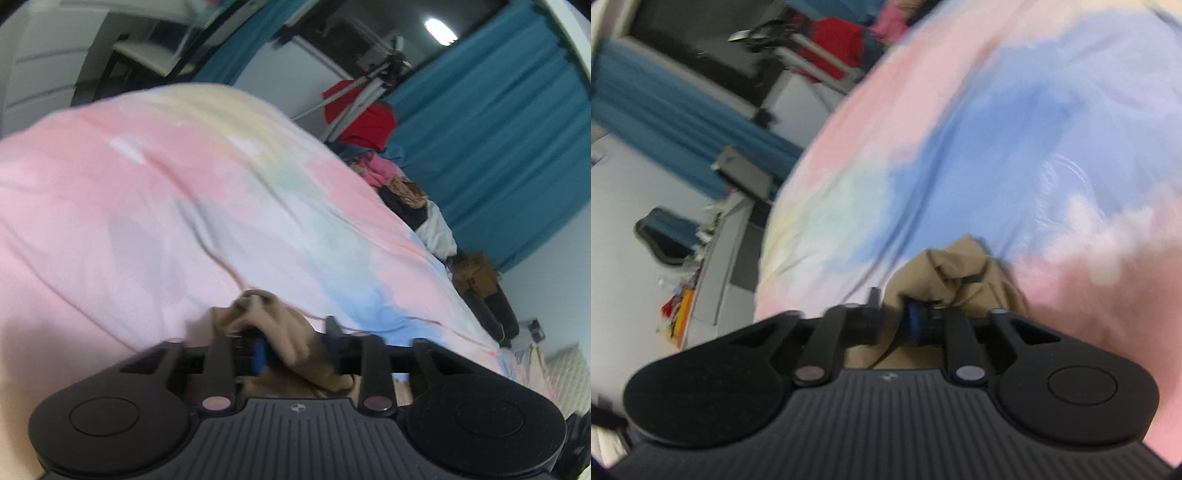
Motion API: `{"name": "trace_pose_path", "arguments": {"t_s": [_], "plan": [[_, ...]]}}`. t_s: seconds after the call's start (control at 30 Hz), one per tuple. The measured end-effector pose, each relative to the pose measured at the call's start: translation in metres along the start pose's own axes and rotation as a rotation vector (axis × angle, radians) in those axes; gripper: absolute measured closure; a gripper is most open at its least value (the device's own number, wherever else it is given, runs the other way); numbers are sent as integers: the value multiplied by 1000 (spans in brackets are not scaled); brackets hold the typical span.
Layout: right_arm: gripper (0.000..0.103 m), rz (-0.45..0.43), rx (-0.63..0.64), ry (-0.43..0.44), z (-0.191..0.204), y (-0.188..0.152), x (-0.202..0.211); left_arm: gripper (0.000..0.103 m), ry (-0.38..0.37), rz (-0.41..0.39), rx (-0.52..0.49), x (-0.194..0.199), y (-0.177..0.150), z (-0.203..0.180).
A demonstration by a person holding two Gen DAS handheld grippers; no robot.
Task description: Fold clothes
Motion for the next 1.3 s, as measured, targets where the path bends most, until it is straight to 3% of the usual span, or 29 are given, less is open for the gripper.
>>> {"name": "trace_pose_path", "arguments": {"t_s": [0.03,0.07,0.13,0.23,0.37,0.47,0.53,0.93,1.07,1.3], "plan": [[32,-1,34,13,5,0,1,45,2,-25,-29,7,-1,-4],[24,-1,68,27,10,0,2,31,8,-56,-61,14,-2,-9],[24,-3,135,53,20,0,4,14,23,-128,-144,25,-4,-18],[26,14,214,29,27,-1,-2,13,100,-199,-287,27,-10,-30],[26,72,333,-90,17,-6,-24,15,190,-173,-390,3,-17,-34],[25,104,381,-131,10,-14,-39,17,185,-121,-399,-9,-19,-34],[25,104,420,-142,16,-18,-37,17,193,-131,-417,-7,-20,-35],[26,74,591,-149,71,-61,23,17,151,-204,-466,78,-56,-36],[26,59,592,-158,76,-68,37,16,161,-201,-507,86,-73,-37],[27,112,510,-243,36,-75,23,15,202,-102,-509,59,-88,-31]]}}
Point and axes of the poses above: each gripper's, at about its wrist camera, not at the fingertips, and x roughly against the way its jaws point, z to its left, y to its top, the point moved 2 cm from there along -x, roughly the way its jaws point, and after that the axes turned 15 degrees about y, right-handed, at the moved point
